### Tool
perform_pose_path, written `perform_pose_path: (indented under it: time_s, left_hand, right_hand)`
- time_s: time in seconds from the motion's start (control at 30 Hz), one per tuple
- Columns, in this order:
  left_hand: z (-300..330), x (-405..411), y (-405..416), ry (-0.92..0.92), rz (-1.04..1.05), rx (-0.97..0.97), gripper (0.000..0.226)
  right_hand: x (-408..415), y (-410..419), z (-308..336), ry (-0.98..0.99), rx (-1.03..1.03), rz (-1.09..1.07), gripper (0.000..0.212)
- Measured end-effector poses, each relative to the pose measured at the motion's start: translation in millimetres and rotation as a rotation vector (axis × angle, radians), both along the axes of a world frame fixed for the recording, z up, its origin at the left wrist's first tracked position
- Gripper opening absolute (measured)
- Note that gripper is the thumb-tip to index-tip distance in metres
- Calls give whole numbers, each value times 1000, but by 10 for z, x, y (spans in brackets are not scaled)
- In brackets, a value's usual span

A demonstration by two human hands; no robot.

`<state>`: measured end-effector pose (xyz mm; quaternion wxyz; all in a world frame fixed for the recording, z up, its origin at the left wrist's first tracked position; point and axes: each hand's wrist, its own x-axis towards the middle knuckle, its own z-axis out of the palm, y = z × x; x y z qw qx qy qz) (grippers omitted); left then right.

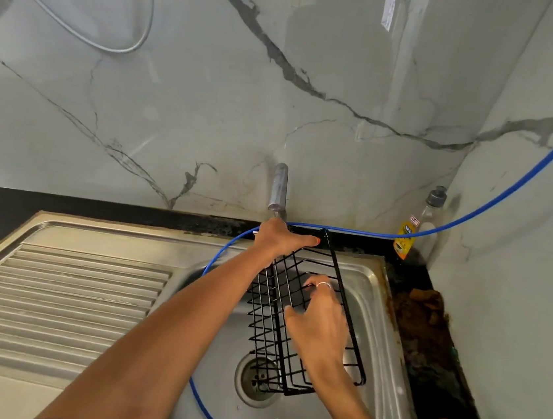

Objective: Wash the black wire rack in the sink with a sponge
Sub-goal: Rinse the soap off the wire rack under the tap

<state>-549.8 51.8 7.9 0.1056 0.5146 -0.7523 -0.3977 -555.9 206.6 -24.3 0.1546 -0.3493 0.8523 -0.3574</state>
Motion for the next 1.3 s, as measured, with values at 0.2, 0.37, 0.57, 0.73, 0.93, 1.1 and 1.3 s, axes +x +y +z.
perform_pose_path:
  time_s: [0.2,0.37,0.57,0.73,0.93,1.1,1.3]
  left_hand:
    - [47,109,-140,-77,-171,-85,58]
    - [6,381,-197,-17,-246,-98,49]
    - [-83,651,-248,61,-220,-83,54]
    - [-33,817,-282,226,-217,0,81]
    - [71,911,-236,428,-144,152,13]
    - [44,942,-169,499,-109,280,44]
    - [-105,995,-122,531,-22,399,52]
  right_hand:
    - [-113,112,174,-112,108,372,44]
    - [-389,307,241,144,-78,250,39]
    - [-636,301,-130,-595,-101,189,64]
    - [-763,220,-636,-979,45,166,78]
    - [-649,10,-892,-1041,195,348,56]
    - [-657,14,-863,-1071,181,425,56]
    - [-691,118,-924,-1125,134,461,44]
